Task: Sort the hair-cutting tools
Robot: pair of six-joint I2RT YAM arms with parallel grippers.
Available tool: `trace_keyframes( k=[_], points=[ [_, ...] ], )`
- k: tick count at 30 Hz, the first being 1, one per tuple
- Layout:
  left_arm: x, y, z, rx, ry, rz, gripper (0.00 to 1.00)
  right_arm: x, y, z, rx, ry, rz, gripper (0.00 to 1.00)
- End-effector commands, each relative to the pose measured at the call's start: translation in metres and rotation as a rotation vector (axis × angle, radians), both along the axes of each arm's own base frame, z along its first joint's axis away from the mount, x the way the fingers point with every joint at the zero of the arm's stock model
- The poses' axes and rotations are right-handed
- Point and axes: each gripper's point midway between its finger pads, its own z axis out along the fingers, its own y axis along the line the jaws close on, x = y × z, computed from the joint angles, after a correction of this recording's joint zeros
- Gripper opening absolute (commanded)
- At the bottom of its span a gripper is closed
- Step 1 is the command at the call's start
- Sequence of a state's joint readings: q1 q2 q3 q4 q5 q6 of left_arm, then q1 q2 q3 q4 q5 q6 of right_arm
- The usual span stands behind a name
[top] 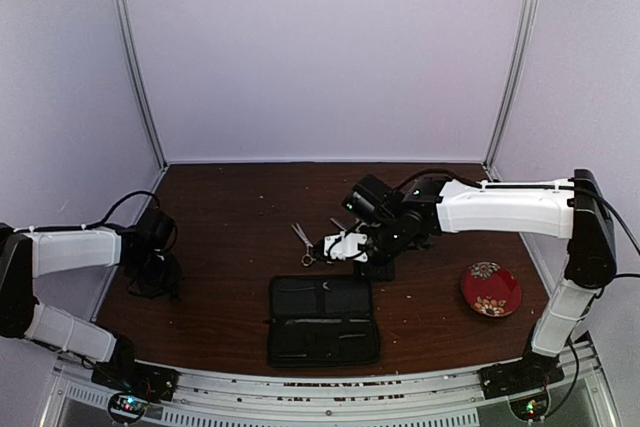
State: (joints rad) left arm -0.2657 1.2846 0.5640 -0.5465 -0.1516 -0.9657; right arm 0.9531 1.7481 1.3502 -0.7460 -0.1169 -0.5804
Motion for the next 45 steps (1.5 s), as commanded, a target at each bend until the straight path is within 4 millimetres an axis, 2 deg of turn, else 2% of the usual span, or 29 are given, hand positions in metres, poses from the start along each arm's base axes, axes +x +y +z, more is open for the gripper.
trace_keyframes(
  k=[1,5,9,13,22,25,28,32,37,39,42,45],
  points=[
    [0.024,-0.038,0.019,-0.049,-0.072,-0.233,0.0,-0.011,-0.004,-0.002,-0.01,0.038,0.028,0.35],
    [0.033,-0.08,0.03,-0.052,-0.086,-0.532,0.0,-0.049,0.0,0.007,0.06,0.179,0.124,0.35],
    [0.033,-0.115,0.034,-0.045,-0.033,-0.775,0.0,-0.093,-0.005,-0.002,0.06,0.242,0.239,0.4],
    [0.035,-0.127,0.025,-0.045,0.057,-0.841,0.0,-0.129,-0.008,-0.017,0.016,0.221,0.34,0.43],
    [0.034,-0.132,0.001,-0.038,0.246,-0.921,0.0,-0.162,-0.01,-0.049,-0.099,0.203,0.46,0.46],
    [0.035,-0.132,0.0,-0.033,0.247,-0.927,0.17,-0.165,-0.008,-0.056,-0.125,0.186,0.468,0.46],
    [0.038,-0.131,0.001,-0.022,0.239,-0.926,0.32,-0.163,-0.01,-0.067,-0.171,0.17,0.462,0.4],
    [0.042,-0.133,0.006,-0.022,0.222,-0.923,0.33,-0.151,-0.019,-0.076,-0.229,0.114,0.433,0.27],
    [0.05,-0.138,0.015,-0.018,0.225,-0.936,0.3,-0.141,-0.034,-0.07,-0.269,0.035,0.438,0.04],
    [0.057,-0.136,0.021,0.016,0.224,-0.947,0.3,-0.14,-0.044,-0.069,-0.29,0.023,0.442,0.0],
    [0.066,-0.137,0.027,0.045,0.203,-0.962,0.3,-0.14,-0.062,-0.073,-0.326,0.011,0.441,0.0],
    [0.067,-0.141,0.025,0.024,0.194,-0.972,0.29,-0.14,-0.081,-0.081,-0.371,0.017,0.423,0.0]
  ],
)
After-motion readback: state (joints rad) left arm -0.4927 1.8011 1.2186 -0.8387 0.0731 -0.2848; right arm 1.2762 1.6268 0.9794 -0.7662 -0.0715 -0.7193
